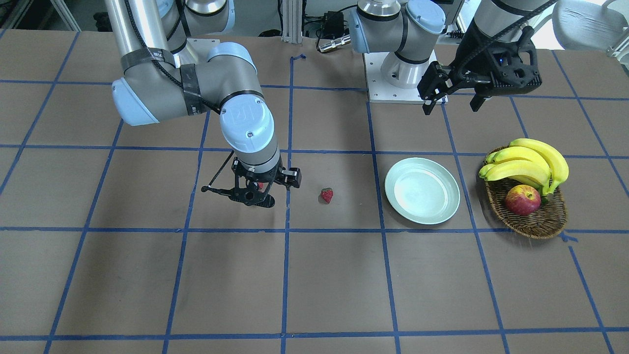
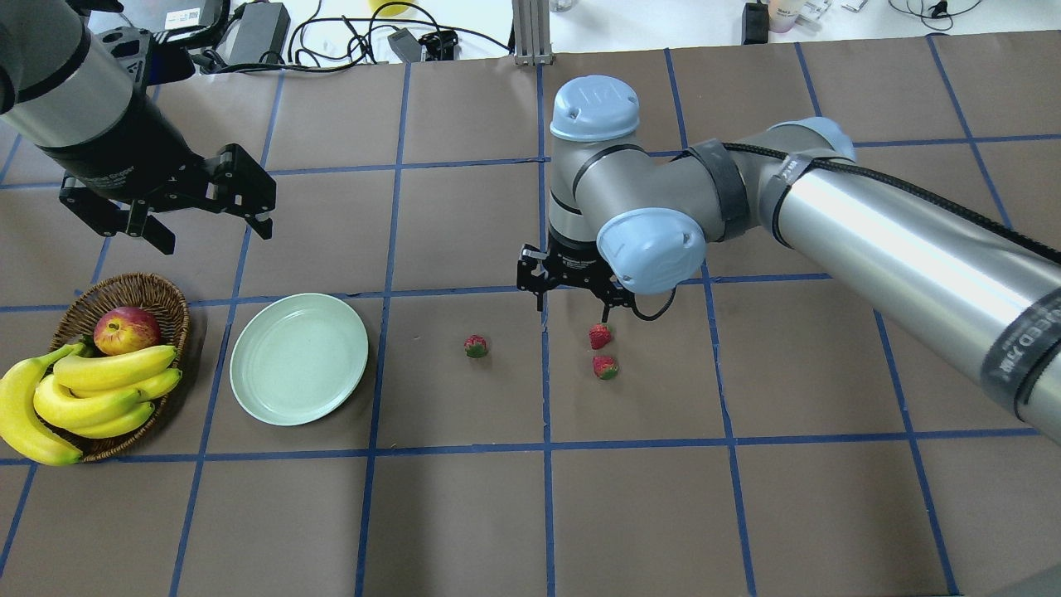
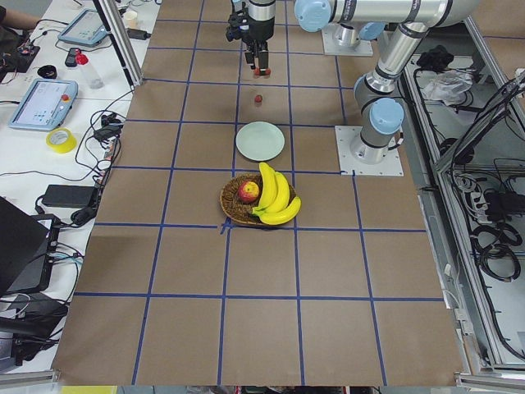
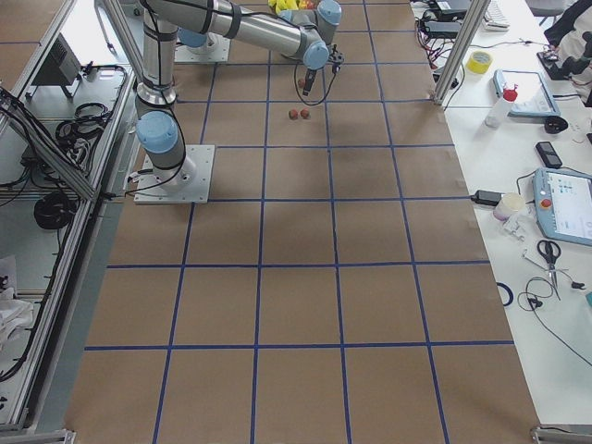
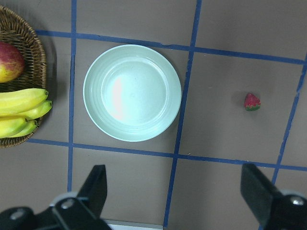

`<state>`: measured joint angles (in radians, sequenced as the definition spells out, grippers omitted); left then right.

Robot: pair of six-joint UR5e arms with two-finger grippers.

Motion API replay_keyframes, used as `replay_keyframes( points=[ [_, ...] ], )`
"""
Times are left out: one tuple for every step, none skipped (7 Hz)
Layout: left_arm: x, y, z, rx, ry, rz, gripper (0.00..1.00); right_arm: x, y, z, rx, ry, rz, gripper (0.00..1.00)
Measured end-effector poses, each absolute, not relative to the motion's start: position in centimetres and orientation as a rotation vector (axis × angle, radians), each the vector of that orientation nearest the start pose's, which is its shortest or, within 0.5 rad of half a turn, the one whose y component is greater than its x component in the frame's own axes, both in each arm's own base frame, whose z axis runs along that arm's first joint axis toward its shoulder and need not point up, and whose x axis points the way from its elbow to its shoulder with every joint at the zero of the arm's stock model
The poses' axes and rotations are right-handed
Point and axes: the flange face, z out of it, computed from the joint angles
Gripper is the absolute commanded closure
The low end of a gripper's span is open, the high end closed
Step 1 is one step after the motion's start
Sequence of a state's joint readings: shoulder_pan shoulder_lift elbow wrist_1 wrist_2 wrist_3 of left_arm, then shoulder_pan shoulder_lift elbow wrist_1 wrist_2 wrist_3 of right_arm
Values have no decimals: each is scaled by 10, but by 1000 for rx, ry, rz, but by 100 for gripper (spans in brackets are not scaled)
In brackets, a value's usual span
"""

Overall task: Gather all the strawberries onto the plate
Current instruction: 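Return the right gripper and grasp a second strawberry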

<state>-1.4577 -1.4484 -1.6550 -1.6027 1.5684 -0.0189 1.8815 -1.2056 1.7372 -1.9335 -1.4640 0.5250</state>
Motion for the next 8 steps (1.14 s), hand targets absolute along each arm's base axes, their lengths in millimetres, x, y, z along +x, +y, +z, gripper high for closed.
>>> replay_keyframes(
  points=[
    [-83,-452,502,-209,3137,-23,0,302,-494,232,357,3096,300,13],
    [-83,-452,502,-211,3137,-26,0,298,-492,218,362,3101,285,15],
    [-83,-454,501,-211,3138,-25,0,297,-492,206,365,3101,287,18],
    [-83,-453,501,-212,3141,-26,0,298,-494,194,367,3100,292,26],
    [-83,-451,503,-213,3141,-25,0,298,-496,184,369,3104,294,31],
    [-83,-451,503,-212,3141,-26,0,298,-497,179,369,3106,293,58],
    [-83,-452,502,-211,3145,-30,0,298,-497,177,369,3107,293,84],
    [-83,-452,503,-211,3146,-31,0,298,-498,177,369,3108,290,98]
  ],
)
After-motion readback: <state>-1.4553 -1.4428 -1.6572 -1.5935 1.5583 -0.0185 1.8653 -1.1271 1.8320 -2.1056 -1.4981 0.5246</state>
